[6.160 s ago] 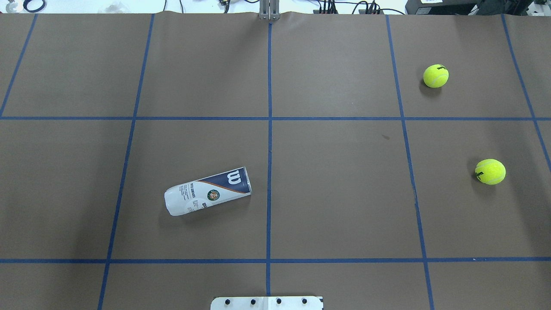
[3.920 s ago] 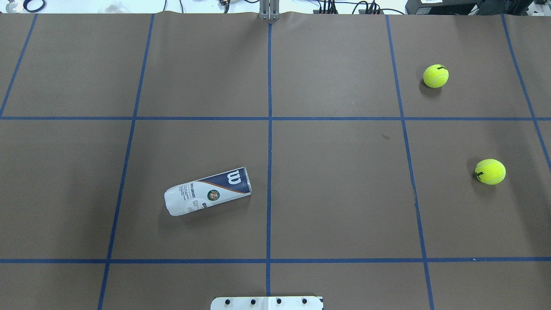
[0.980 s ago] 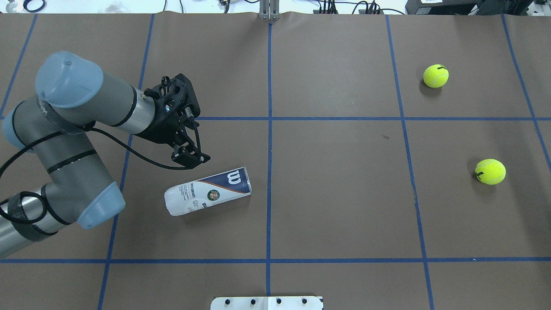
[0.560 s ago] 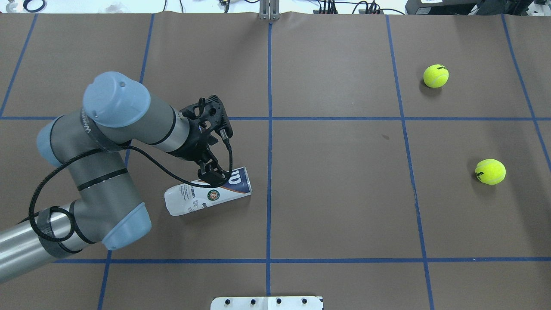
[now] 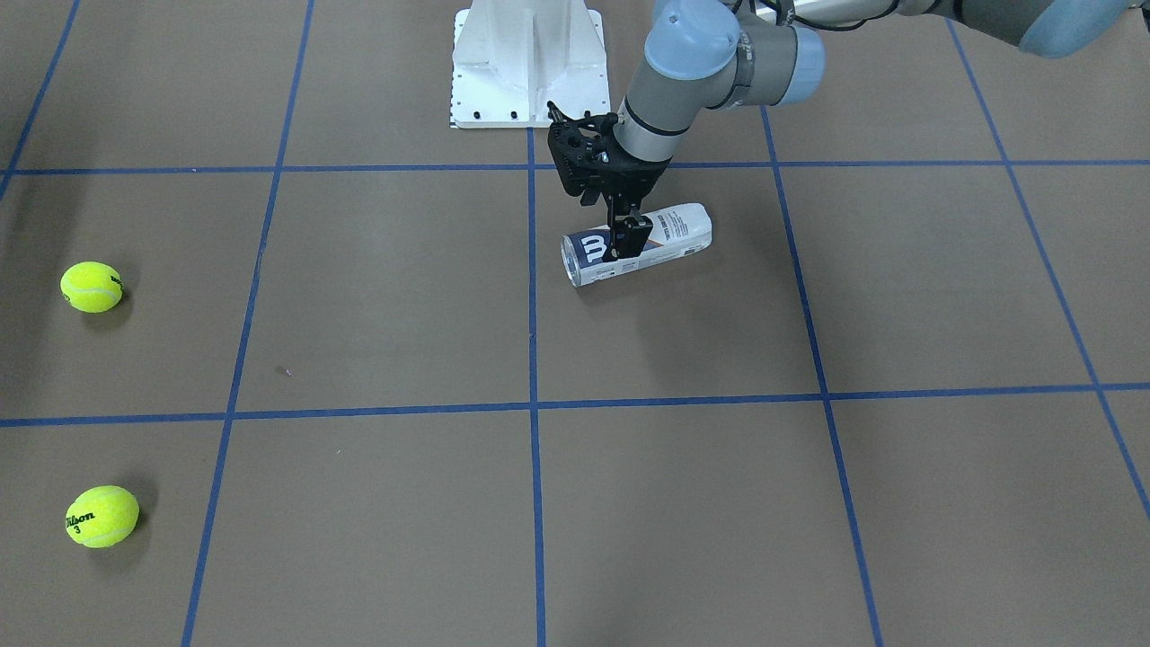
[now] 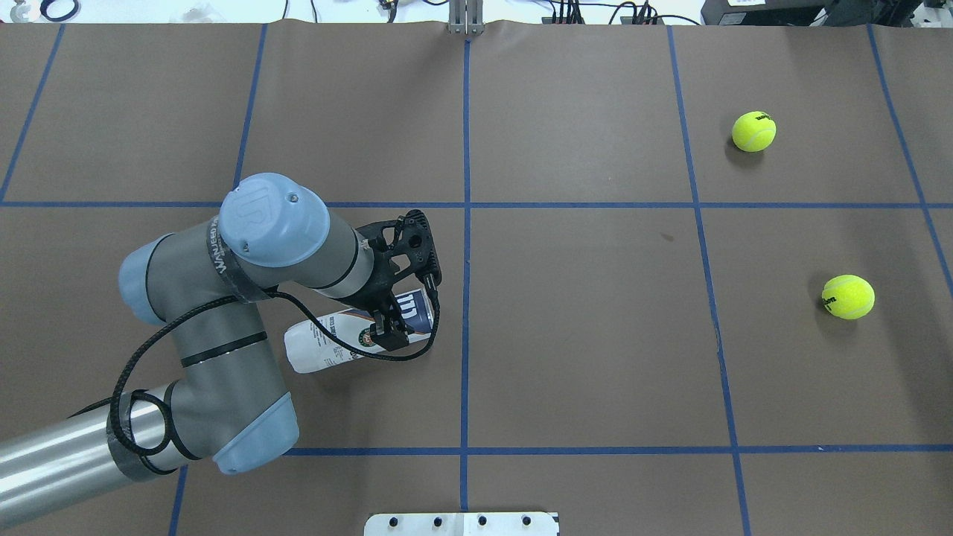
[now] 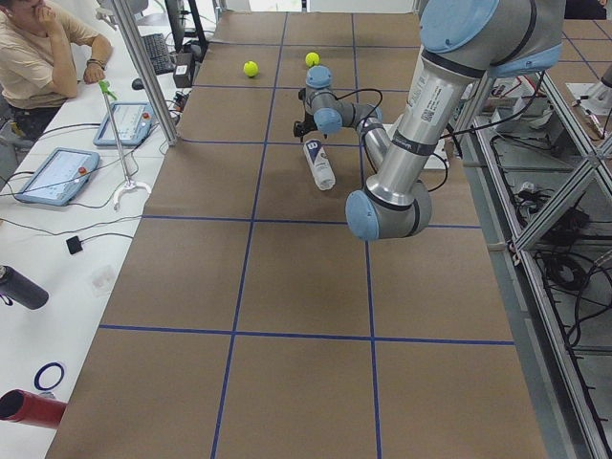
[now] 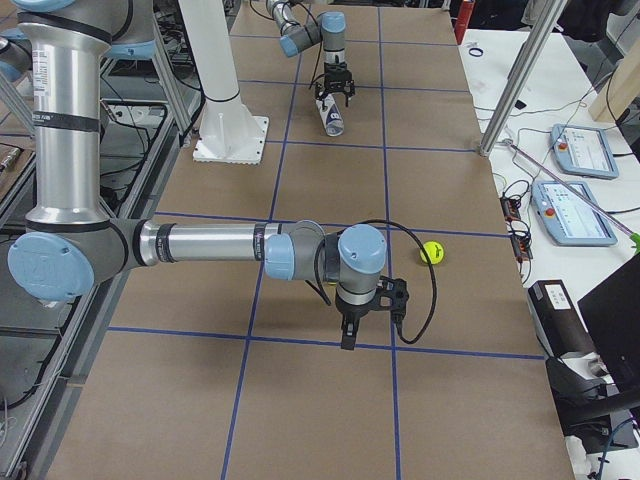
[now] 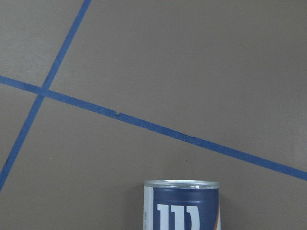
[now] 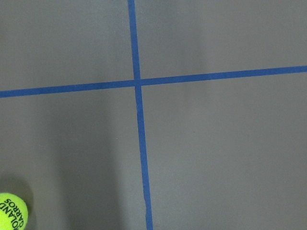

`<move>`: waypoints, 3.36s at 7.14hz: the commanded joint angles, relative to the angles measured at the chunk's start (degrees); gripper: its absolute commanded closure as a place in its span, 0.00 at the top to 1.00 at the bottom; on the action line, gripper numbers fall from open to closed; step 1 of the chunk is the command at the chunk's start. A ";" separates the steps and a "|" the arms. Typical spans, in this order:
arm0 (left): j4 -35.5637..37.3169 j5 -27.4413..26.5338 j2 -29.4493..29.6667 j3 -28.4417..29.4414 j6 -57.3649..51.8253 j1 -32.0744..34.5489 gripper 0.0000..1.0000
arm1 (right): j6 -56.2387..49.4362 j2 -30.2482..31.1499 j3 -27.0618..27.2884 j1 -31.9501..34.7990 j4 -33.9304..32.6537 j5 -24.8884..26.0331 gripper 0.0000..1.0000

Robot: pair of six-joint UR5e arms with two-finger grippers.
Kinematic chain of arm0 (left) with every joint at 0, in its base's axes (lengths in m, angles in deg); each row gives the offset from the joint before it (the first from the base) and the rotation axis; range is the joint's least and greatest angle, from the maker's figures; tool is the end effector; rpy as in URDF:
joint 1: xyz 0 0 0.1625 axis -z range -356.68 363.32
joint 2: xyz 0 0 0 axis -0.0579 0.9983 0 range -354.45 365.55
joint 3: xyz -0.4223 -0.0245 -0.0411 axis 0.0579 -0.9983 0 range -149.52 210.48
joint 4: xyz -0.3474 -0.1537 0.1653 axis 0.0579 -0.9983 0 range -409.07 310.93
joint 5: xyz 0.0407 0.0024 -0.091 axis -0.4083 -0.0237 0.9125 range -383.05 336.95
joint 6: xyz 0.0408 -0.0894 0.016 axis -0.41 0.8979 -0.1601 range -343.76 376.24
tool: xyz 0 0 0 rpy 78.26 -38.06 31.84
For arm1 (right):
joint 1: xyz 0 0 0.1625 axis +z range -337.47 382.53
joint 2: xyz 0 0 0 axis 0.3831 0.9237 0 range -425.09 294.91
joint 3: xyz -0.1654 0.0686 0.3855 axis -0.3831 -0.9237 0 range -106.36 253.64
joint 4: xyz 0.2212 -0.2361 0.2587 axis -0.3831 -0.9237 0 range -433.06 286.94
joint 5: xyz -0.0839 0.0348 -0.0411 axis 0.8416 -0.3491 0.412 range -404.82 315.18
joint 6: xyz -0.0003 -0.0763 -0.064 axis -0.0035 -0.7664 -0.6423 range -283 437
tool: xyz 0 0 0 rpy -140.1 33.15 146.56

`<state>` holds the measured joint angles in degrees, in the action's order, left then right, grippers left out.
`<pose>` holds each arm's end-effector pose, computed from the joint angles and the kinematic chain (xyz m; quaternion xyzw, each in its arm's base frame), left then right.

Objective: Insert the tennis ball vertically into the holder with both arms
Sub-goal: 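Close the left gripper around the can's open end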

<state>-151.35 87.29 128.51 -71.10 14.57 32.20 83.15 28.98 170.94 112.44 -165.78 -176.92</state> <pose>0.5158 -0.3972 0.2117 0.3296 0.3671 0.5227 0.6953 0.0659 -0.4619 0.6374 -0.0154 -0.3589 0.0477 0.9320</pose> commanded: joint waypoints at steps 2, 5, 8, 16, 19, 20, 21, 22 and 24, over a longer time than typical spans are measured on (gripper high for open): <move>0.06 -2.65 3.51 4.88 0.61 -1.98 1.00 | 0.09 0.07 -0.09 0.00 0.00 0.00 1.00; -0.12 -3.29 4.84 8.23 0.70 -2.52 1.00 | 0.09 0.07 -0.18 -0.09 0.00 0.00 1.00; -0.38 -3.29 4.93 10.26 0.70 -2.60 1.00 | 0.09 0.16 -0.27 -0.17 0.00 0.00 1.00; -0.91 -3.20 5.81 12.20 0.62 -2.78 0.99 | 0.09 0.16 -0.27 -0.52 0.18 0.00 1.00; -0.91 -3.20 5.89 12.28 0.62 -2.87 0.98 | 0.09 0.16 -0.27 -0.70 0.18 0.00 1.00; -0.91 -3.20 6.50 12.55 0.62 -2.87 0.97 | 0.09 0.16 -0.27 -0.70 0.18 0.00 1.00; -0.91 -3.20 6.94 12.98 0.62 -2.87 0.92 | 0.09 0.16 -0.27 -0.79 0.18 0.00 1.00; -0.91 -3.20 7.03 12.99 0.62 -2.87 0.87 | 0.09 0.16 -0.27 -0.79 0.18 0.00 1.00; -0.91 -3.20 6.95 12.90 0.53 -2.78 0.82 | 0.09 0.16 -0.27 -0.88 0.18 0.00 1.00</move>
<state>-152.29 84.10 135.52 -58.19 15.16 29.39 83.24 29.13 170.67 111.62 -165.61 -176.92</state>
